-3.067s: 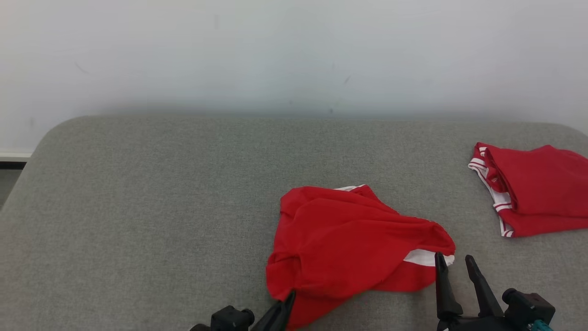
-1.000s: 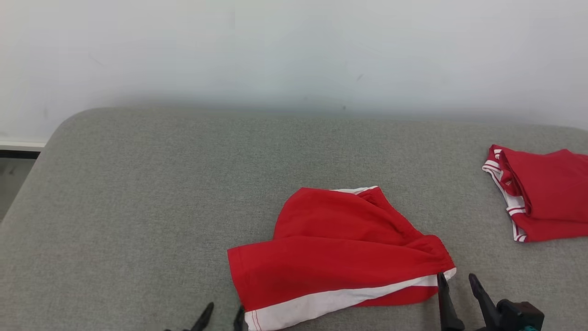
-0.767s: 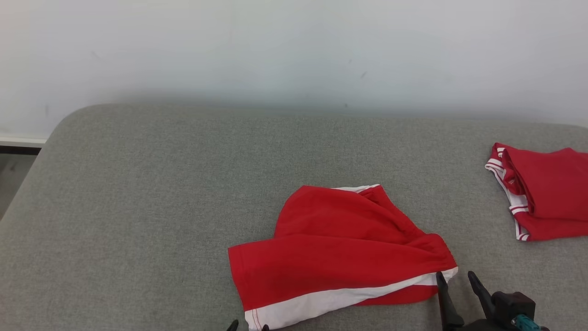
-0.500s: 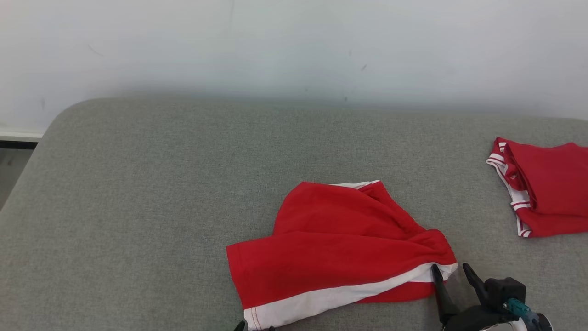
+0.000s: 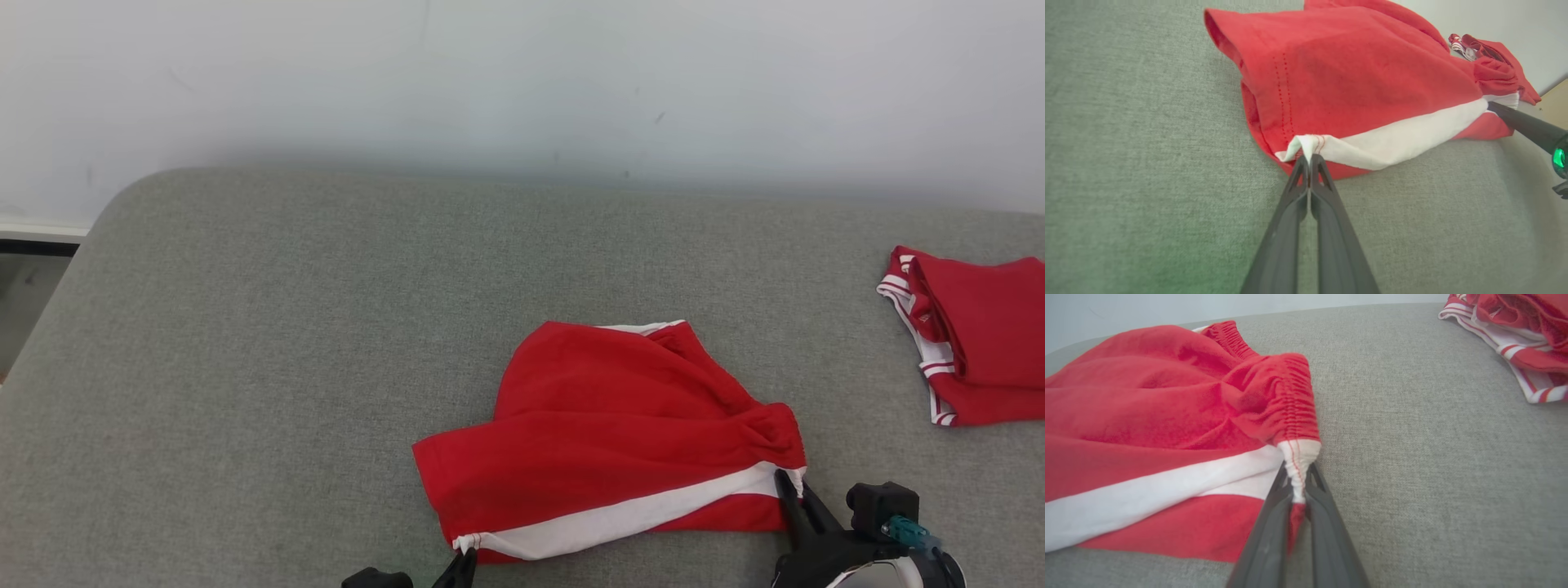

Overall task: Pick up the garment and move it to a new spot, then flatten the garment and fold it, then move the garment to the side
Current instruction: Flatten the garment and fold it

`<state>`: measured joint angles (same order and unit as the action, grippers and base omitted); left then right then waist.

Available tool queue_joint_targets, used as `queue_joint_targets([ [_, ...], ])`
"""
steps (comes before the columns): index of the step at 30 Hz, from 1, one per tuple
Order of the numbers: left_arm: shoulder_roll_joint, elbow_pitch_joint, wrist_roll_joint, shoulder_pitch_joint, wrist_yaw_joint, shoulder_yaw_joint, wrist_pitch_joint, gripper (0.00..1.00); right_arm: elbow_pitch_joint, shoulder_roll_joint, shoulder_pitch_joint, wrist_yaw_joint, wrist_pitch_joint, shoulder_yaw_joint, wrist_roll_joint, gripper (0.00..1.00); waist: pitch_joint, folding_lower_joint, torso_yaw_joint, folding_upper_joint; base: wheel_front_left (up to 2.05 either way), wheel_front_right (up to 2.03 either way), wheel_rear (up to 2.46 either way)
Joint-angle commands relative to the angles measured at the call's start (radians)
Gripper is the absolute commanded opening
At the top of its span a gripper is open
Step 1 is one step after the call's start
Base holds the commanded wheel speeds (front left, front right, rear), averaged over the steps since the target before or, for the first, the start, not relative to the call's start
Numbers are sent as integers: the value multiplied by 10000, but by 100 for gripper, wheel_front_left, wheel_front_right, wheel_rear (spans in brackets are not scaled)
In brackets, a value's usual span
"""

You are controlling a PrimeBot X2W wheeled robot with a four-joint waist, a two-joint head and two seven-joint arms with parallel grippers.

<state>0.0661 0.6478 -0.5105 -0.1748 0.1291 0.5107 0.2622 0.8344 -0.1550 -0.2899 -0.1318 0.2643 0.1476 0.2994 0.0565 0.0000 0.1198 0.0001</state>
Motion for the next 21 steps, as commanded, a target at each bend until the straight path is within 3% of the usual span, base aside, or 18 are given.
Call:
queue_joint_targets([
  [1, -28, -55, 19, -29, 10, -22, 10, 0, -1, -51, 41, 29, 15, 30, 71, 0, -42, 0, -36, -1, 0, 0, 0],
  [14, 532, -1819, 506, 1105, -17, -729, 11, 0, -1155, -164, 1004, 29, 16, 40, 601, 0, -490, 0, -157, -1, 0, 0, 0],
  [21, 1190, -2705, 719, -112, -22, -1030, -141, 0, -2095, -372, 358, 29, -436, 396, 717, 0, -282, 0, -249, -1, 0, 0, 0],
])
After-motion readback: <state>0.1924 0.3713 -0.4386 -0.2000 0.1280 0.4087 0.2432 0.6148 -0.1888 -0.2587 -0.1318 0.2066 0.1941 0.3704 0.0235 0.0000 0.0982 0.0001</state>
